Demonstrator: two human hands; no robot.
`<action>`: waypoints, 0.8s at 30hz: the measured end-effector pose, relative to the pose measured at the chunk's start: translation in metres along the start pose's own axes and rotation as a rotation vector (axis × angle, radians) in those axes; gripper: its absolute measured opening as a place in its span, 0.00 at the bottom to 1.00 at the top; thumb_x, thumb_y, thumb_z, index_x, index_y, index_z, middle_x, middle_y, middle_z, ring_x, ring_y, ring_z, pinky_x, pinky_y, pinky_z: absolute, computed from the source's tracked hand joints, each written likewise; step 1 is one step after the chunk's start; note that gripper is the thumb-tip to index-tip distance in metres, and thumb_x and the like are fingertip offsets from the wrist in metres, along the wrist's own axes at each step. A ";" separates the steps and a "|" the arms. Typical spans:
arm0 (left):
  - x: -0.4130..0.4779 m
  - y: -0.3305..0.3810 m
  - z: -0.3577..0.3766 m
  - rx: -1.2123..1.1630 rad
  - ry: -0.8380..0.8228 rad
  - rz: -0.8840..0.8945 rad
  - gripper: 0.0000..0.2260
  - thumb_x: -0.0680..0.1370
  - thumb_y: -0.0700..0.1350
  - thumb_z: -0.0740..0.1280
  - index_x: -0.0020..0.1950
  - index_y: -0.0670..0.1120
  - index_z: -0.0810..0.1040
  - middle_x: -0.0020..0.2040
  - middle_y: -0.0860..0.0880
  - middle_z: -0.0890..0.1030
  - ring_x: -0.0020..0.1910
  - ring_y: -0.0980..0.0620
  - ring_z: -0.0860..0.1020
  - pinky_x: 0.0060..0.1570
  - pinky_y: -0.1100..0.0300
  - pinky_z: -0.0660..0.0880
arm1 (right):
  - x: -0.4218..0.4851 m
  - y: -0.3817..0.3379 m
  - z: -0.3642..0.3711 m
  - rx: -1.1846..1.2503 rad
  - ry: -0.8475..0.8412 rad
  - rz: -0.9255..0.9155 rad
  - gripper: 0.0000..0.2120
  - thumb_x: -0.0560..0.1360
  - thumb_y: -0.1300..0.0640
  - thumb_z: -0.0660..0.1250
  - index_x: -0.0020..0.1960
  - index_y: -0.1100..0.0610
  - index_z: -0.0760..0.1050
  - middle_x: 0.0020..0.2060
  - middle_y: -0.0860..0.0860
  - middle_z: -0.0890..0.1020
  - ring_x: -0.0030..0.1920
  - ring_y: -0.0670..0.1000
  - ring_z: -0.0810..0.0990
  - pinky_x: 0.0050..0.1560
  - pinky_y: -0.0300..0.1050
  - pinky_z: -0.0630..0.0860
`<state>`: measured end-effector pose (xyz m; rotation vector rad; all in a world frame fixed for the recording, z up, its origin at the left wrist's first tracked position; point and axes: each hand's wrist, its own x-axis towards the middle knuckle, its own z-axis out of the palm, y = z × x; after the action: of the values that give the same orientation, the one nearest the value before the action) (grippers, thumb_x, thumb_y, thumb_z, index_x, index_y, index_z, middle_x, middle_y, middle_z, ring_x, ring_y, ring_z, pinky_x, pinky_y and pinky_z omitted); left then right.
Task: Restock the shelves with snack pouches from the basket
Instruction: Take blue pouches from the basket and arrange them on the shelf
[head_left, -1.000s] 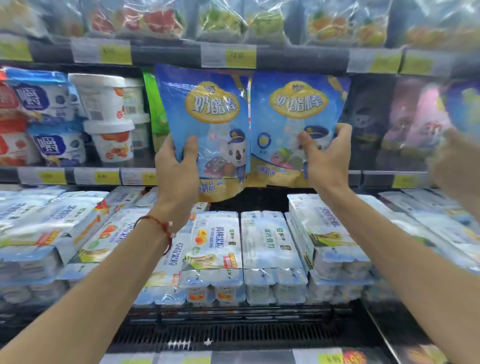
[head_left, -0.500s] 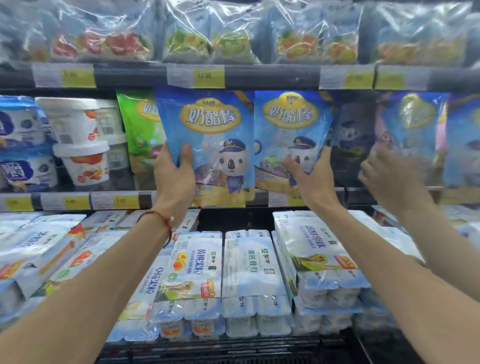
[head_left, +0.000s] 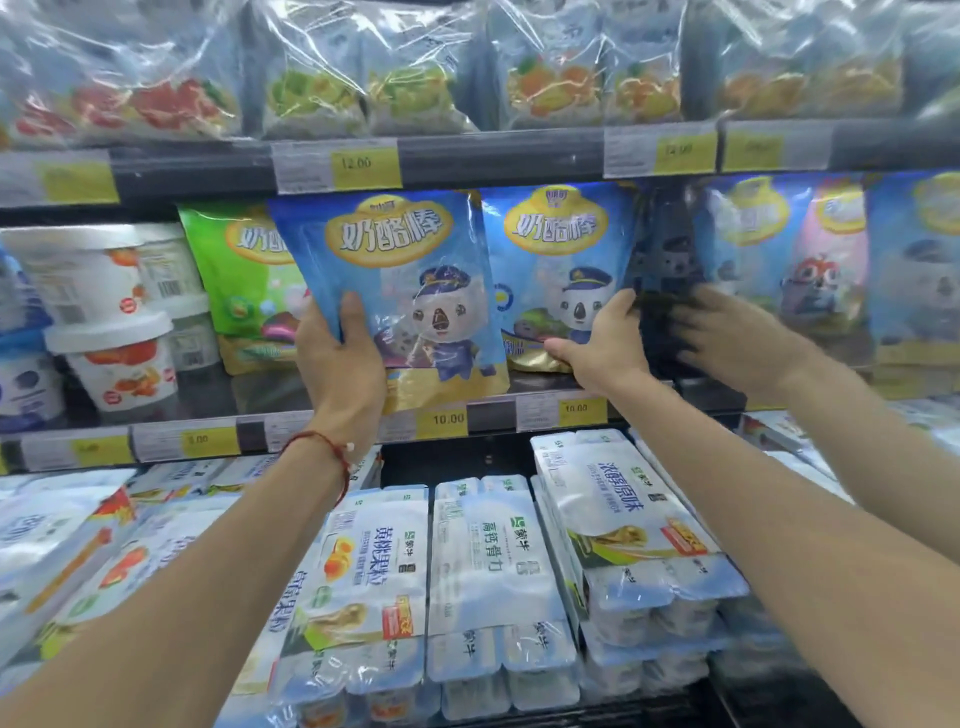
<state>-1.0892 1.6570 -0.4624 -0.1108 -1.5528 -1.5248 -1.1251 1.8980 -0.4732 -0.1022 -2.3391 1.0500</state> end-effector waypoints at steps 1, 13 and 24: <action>0.002 -0.001 0.002 0.030 0.015 0.012 0.14 0.83 0.43 0.59 0.63 0.37 0.76 0.52 0.44 0.81 0.41 0.63 0.74 0.40 0.78 0.69 | 0.005 0.001 0.002 -0.008 -0.004 0.006 0.44 0.73 0.50 0.78 0.74 0.64 0.52 0.72 0.63 0.63 0.72 0.64 0.66 0.70 0.57 0.67; 0.023 -0.028 0.018 0.164 -0.021 0.052 0.13 0.83 0.51 0.59 0.58 0.45 0.77 0.48 0.51 0.80 0.45 0.52 0.78 0.44 0.65 0.73 | 0.067 0.007 0.030 -0.060 -0.080 0.031 0.40 0.75 0.52 0.76 0.73 0.64 0.54 0.71 0.63 0.67 0.70 0.62 0.69 0.66 0.52 0.69; 0.025 -0.056 0.012 0.403 -0.176 0.117 0.16 0.79 0.65 0.58 0.45 0.54 0.72 0.38 0.52 0.76 0.45 0.38 0.76 0.39 0.50 0.72 | 0.074 -0.002 0.052 -0.169 -0.101 0.099 0.38 0.80 0.49 0.70 0.75 0.64 0.51 0.73 0.65 0.61 0.74 0.65 0.63 0.71 0.57 0.64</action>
<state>-1.1452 1.6411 -0.4851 -0.1048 -1.9288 -1.1104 -1.2142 1.8835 -0.4654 -0.2372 -2.5347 0.9206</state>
